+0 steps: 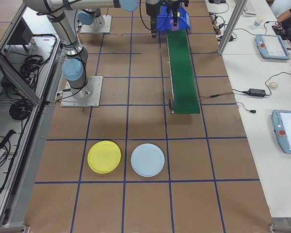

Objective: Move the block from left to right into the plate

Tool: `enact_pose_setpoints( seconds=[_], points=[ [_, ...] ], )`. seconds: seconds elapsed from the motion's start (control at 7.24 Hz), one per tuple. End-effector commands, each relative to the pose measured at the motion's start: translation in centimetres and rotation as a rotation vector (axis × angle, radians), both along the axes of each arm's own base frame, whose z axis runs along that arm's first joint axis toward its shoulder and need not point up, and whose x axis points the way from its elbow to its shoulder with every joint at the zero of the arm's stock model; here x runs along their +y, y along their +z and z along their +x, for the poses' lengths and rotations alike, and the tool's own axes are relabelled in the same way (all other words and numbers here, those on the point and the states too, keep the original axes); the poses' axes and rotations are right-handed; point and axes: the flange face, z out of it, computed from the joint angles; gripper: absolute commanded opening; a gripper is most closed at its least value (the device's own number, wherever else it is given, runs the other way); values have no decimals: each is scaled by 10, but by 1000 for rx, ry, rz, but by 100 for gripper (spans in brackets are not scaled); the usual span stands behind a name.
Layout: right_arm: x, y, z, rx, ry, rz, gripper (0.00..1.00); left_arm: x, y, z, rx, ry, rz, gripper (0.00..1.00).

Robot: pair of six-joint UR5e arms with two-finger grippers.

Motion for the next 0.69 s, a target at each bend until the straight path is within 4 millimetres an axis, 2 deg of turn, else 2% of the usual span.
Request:
enact_pose_setpoints(
  seconds=[0.0, 0.14, 0.28, 0.41, 0.55],
  points=[
    [0, -11, 3, -13, 1, 13, 100, 8, -28, -21, 13, 18, 16, 71],
    [2, -22, 4, -15, 1, 36, 100, 6, -32, -23, 20, 3, -34, 100],
    [-1, -24, -3, -9, -8, 40, 100, 1, -26, -23, 14, -10, -60, 100],
    [-2, -25, -3, -16, -8, 40, 100, 0, -9, -23, 15, -15, -87, 100],
    [-9, -28, -4, -15, -9, 46, 100, 2, 19, -22, 17, -14, -124, 100]
  ],
)
